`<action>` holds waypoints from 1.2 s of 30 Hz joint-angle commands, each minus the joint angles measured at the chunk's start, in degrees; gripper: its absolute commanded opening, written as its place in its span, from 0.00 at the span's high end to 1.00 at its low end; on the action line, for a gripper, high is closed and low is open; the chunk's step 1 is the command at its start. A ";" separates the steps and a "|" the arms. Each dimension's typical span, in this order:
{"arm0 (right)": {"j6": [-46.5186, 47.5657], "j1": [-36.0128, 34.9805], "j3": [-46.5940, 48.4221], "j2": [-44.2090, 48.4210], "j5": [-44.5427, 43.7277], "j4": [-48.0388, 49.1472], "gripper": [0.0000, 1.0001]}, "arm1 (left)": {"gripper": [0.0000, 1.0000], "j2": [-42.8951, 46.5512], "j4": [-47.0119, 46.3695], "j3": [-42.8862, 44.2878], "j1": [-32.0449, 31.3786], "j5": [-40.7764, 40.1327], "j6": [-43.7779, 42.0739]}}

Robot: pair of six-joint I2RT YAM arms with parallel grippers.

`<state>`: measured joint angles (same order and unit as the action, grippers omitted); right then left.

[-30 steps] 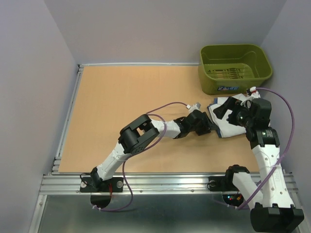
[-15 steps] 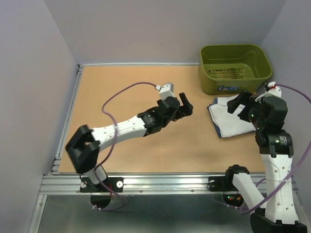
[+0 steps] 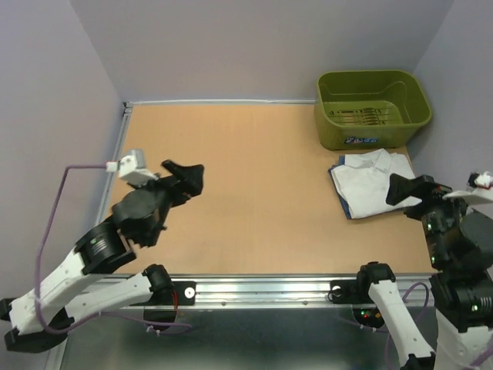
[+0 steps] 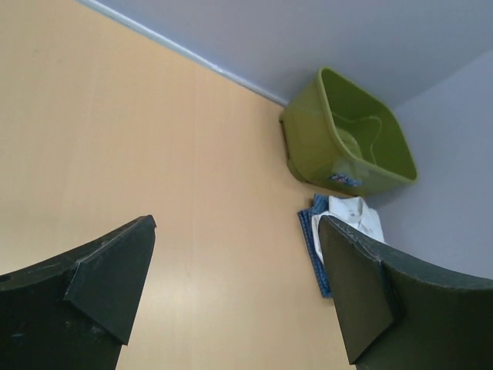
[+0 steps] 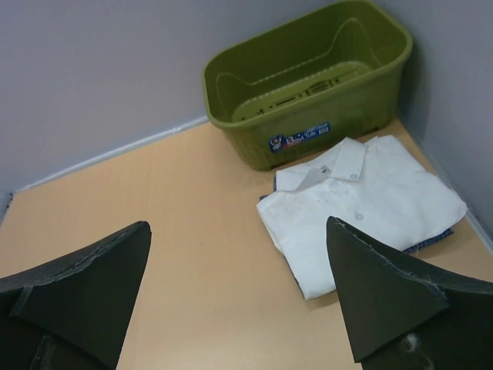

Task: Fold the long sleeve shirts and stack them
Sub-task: Neatly place the folded shirt to the corner

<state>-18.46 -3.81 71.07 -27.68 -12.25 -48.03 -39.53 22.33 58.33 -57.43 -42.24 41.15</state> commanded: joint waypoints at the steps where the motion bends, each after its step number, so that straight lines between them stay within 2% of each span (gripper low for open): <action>1: 2.81 -0.49 -0.84 6.49 -3.74 -0.13 0.00 | 0.01 11.29 12.81 -0.76 -0.32 -8.03 0.95; 7: 5.00 -0.58 -4.70 17.74 -6.29 2.06 0.00 | 0.01 24.31 23.28 0.12 -0.32 -13.30 4.82; 15: 9.23 -0.49 -7.17 23.90 -6.91 4.88 0.00 | 0.01 32.83 22.59 -3.47 -0.32 -15.59 4.91; 36: 11.08 -0.58 -12.80 26.36 -3.22 7.60 0.00 | 0.01 38.39 20.30 -8.75 -0.32 -18.40 4.21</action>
<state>-8.34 -3.86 59.02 -1.89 -16.01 -44.27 -1.54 44.77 50.26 -57.67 -57.54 45.52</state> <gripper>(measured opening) 0.999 0.986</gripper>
